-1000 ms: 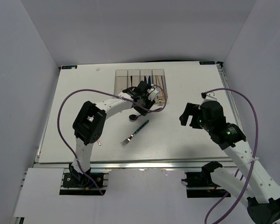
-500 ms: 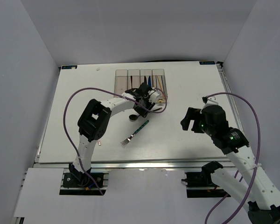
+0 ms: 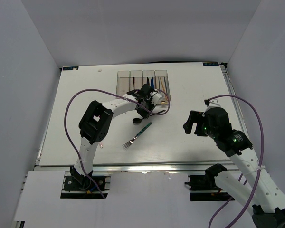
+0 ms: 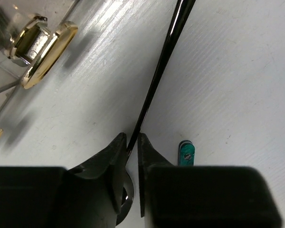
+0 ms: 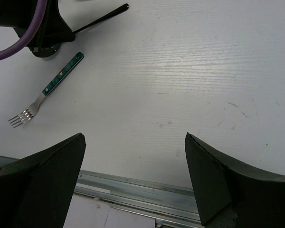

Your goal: Sort the eating utensils into containers

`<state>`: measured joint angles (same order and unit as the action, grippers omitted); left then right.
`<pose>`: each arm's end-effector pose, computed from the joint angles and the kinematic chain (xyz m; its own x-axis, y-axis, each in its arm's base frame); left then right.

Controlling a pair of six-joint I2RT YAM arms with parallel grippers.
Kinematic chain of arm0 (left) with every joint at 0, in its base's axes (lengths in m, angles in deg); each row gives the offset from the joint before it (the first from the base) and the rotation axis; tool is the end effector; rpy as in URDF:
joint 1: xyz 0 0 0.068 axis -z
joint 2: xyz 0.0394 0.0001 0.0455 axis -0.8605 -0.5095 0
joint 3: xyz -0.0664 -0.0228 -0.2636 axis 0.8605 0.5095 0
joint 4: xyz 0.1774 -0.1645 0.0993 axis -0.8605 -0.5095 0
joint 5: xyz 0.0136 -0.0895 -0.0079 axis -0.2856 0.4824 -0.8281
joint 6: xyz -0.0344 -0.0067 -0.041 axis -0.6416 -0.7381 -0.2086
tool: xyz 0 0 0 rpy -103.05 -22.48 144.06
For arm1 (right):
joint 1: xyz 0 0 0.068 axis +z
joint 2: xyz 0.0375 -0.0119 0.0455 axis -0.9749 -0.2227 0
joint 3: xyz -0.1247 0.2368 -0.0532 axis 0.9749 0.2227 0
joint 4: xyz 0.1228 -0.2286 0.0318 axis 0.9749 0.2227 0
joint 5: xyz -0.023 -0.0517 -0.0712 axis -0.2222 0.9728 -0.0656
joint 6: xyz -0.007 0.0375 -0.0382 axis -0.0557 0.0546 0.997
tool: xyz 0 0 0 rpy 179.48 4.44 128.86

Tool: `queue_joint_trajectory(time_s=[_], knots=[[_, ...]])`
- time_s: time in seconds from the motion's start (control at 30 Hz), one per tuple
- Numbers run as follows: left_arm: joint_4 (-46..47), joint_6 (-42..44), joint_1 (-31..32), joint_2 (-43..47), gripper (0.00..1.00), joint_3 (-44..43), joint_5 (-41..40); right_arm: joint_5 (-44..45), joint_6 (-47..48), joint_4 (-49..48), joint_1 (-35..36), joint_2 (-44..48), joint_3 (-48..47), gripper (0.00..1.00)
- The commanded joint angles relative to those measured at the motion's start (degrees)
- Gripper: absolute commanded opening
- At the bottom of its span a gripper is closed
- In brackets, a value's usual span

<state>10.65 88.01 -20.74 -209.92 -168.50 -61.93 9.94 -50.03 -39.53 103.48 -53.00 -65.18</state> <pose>0.3491 -0.2837 0.1569 -0.6201 0.6538 -0.4336 0.7394 0.6719 -0.0445 0.1363 0.0623 0.3099 -0.6038 0.1526 -0.7824 -0.1060 0.9574 0.2686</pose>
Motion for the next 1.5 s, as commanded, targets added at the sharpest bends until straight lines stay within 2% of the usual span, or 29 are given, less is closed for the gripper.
queue_joint_trajectory(time_s=[0.0, 0.03, 0.23, 0.3, 0.67, 0.83, 1.3, 1.47], knots=[[-2.99, 0.95, 0.04, -0.22, 0.24, -0.84, 0.11, 0.12, 0.81, -1.07, -0.16, 0.58, 0.0, 0.89], [-3.26, 1.12, 0.04, -0.48, 0.19, -1.02, -0.5, 0.2, 0.89, -0.99, -0.16, 0.58, -0.08, 0.89], [-4.05, 1.48, 0.04, -0.92, 0.16, -1.28, -1.65, 0.73, 1.24, -0.63, -0.16, 1.02, -0.09, 0.89], [-4.93, 1.65, 0.04, -1.28, 0.0, -1.98, -1.73, 0.82, 1.33, -0.46, -0.16, 1.2, -0.43, 0.89], [-11.34, 5.08, 0.13, -1.37, 0.0, -5.68, -1.12, 0.82, 1.16, -0.46, -0.16, 1.46, -0.09, 0.89], [-11.34, 6.05, 0.13, 2.59, 0.0, -5.5, 0.02, 0.38, 0.98, -0.81, -0.16, 1.37, 0.18, 0.89], [-19.17, 5.52, 0.65, 9.35, 0.0, -7.18, 5.46, 0.03, 0.89, -0.9, -0.16, 1.37, 0.35, 0.89], [-16.72, 4.56, 0.74, 14.88, 0.0, -4.63, 6.79, 0.12, 0.89, -0.9, -0.16, 1.37, 0.27, 0.89]])
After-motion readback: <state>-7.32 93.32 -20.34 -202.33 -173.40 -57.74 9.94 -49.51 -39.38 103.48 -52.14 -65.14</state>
